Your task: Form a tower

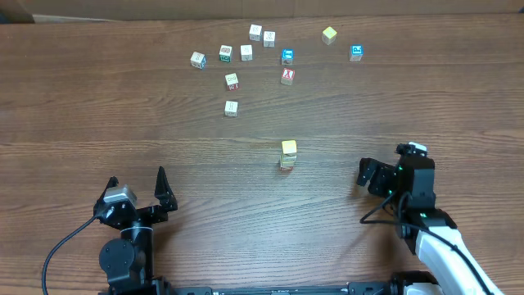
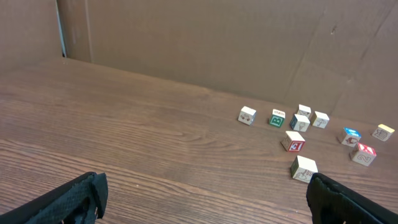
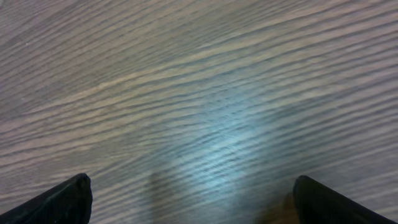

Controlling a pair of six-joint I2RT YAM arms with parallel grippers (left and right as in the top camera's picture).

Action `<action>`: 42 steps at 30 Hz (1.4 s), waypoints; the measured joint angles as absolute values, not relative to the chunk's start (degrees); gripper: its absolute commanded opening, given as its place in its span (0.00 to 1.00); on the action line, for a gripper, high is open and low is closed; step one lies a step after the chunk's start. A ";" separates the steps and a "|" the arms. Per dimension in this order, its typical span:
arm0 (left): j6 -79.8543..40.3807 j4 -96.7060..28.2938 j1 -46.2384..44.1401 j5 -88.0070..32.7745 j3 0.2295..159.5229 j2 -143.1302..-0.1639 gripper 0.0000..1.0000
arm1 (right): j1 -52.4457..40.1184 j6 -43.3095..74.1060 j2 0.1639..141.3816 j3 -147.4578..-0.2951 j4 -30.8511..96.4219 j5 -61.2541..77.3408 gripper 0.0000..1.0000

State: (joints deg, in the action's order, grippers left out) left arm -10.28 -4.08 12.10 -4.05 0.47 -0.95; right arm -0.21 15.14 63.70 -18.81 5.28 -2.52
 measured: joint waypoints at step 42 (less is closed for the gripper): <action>-10.28 -4.08 12.10 -4.05 0.47 -0.86 1.00 | 2.96 8.29 2.42 -1.06 5.17 1.28 1.00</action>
